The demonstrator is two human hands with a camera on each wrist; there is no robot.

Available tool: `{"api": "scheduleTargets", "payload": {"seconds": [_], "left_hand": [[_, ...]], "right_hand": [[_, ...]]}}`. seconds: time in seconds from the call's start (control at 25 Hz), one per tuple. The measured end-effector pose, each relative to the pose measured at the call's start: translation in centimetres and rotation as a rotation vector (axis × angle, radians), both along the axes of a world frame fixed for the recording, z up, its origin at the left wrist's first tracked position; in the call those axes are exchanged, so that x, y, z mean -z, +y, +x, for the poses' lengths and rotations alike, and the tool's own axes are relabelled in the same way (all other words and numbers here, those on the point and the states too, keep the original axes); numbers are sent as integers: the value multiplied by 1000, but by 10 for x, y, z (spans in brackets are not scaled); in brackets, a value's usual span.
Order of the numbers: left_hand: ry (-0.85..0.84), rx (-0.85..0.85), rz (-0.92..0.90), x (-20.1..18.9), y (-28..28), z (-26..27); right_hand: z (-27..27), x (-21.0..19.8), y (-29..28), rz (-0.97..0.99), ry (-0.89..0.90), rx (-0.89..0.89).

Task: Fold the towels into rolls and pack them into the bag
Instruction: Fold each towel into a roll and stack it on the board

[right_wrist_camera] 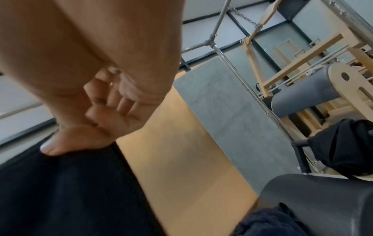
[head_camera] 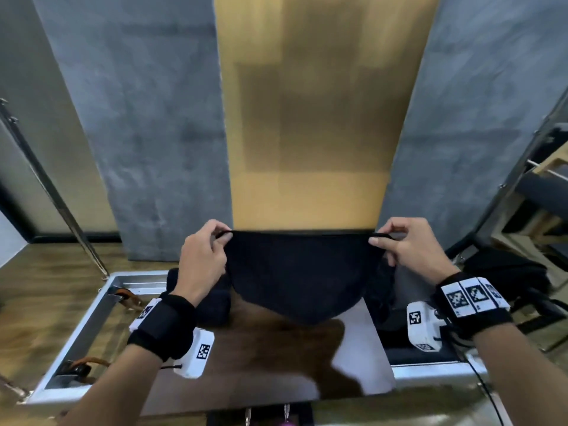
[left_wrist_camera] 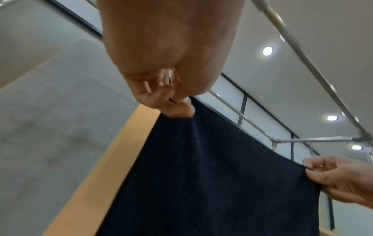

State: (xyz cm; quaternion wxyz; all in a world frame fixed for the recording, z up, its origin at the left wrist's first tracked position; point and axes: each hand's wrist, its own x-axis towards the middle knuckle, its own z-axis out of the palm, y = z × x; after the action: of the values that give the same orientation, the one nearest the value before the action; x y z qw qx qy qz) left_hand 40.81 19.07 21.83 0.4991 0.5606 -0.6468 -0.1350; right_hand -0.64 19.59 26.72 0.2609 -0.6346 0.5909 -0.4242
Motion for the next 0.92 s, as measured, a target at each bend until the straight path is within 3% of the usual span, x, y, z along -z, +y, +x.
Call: {"api": "scheduleTargets", "payload": {"seconds": [0.16,0.24,0.36,0.52,0.72,0.92], "left_hand": [[302,91,18,-24,9,-1],[374,97,5,-32,10,-1],[458,146,-14,-35,14,-1],[479,185,-39,-28,21,1],[419,54,62,-22,26,14],[472,45,43,-23,29,19]], "right_hand": [[3,-27,18,-75,-67,0],[8,-32,24,-45,-73,-47],[15,-28,29,-143,-204,37],[23,-17,32,-244,-95,118],[18,-17,38,-92,-126,159],[22,-28,44,-125,-179,127]]}}
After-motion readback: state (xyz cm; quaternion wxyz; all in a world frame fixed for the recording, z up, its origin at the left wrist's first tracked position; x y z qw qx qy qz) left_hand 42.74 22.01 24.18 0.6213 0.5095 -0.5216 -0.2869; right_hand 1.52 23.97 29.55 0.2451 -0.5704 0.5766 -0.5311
